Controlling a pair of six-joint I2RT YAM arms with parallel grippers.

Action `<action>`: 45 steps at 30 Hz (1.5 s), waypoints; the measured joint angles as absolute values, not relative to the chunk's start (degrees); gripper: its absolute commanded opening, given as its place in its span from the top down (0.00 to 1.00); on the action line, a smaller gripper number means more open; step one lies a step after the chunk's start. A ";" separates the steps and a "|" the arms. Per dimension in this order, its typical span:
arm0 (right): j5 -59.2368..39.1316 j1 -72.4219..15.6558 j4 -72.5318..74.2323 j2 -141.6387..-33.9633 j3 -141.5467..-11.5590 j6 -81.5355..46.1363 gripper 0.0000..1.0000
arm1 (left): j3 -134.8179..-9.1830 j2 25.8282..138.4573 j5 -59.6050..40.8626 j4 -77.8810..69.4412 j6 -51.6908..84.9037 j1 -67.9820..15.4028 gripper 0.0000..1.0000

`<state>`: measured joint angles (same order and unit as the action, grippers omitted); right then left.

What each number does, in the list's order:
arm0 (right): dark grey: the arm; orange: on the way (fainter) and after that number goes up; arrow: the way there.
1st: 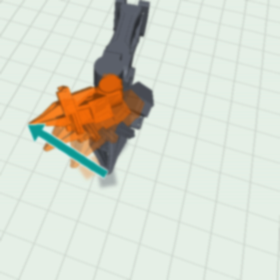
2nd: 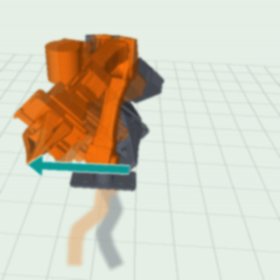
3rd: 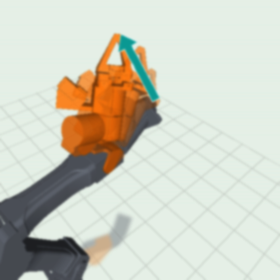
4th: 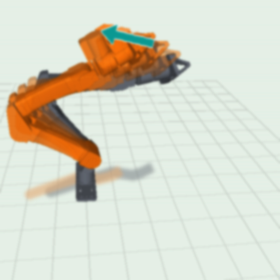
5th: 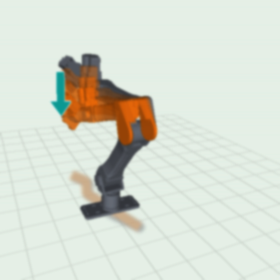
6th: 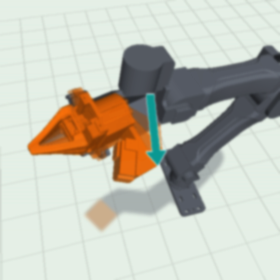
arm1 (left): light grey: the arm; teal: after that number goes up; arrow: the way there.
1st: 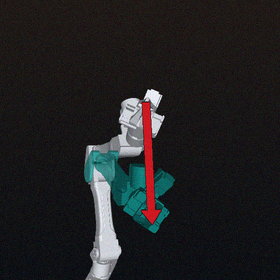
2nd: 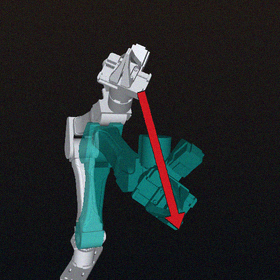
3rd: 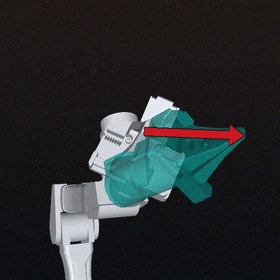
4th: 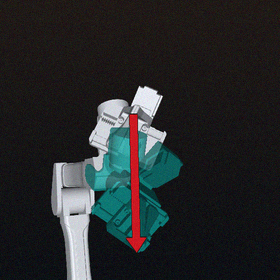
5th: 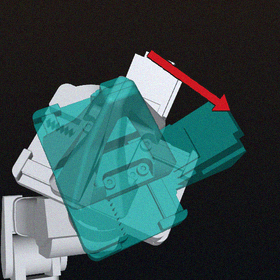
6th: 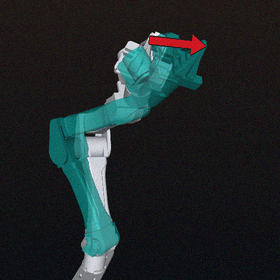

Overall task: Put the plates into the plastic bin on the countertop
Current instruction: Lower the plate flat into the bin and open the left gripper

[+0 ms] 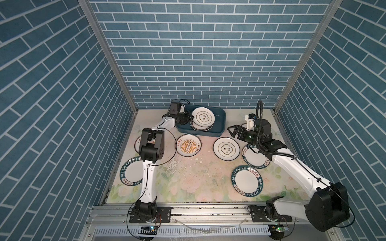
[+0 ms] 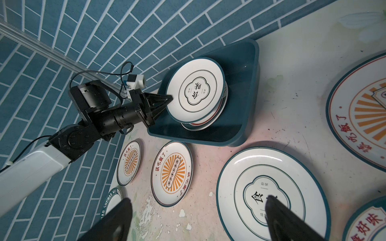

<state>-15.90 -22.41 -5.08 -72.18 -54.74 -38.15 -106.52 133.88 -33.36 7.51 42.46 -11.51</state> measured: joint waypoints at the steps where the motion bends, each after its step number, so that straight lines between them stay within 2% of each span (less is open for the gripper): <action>1: -15.90 -22.44 -5.10 -72.20 -54.74 -38.15 0.02 | -106.87 134.39 -33.32 8.01 42.30 -11.51 1.00; 10: -15.90 -22.41 -5.13 -72.99 -54.74 -38.15 0.02 | -107.13 135.46 -33.08 10.46 41.34 -11.49 1.00; 21: -15.90 -22.33 -5.10 -73.30 -54.74 -38.28 0.02 | -108.44 136.73 -32.77 10.92 41.17 -11.49 0.82; 26: -15.88 -22.31 -5.13 -73.32 -54.74 -38.30 0.01 | -108.53 137.27 -31.99 11.77 40.88 -11.46 0.78; 29: -15.88 -22.28 -5.13 -73.32 -54.74 -38.30 0.02 | -108.53 137.53 -31.59 12.08 40.88 -11.42 0.71; 33: -15.90 -22.17 -5.13 -73.32 -54.74 -38.30 0.01 | -108.53 137.58 -30.98 12.23 40.86 -11.22 0.53; 38: -15.90 -22.11 -5.13 -73.36 -54.74 -38.30 0.01 | -109.01 137.58 -31.07 11.97 40.71 -10.98 0.40; 45: -16.03 -22.09 -5.10 -73.63 -54.74 -38.68 0.02 | -109.47 137.03 -30.68 12.64 39.42 -10.66 0.26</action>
<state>-16.03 -22.09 -5.10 -73.63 -54.74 -38.68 -109.47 137.03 -30.68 12.64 39.42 -10.66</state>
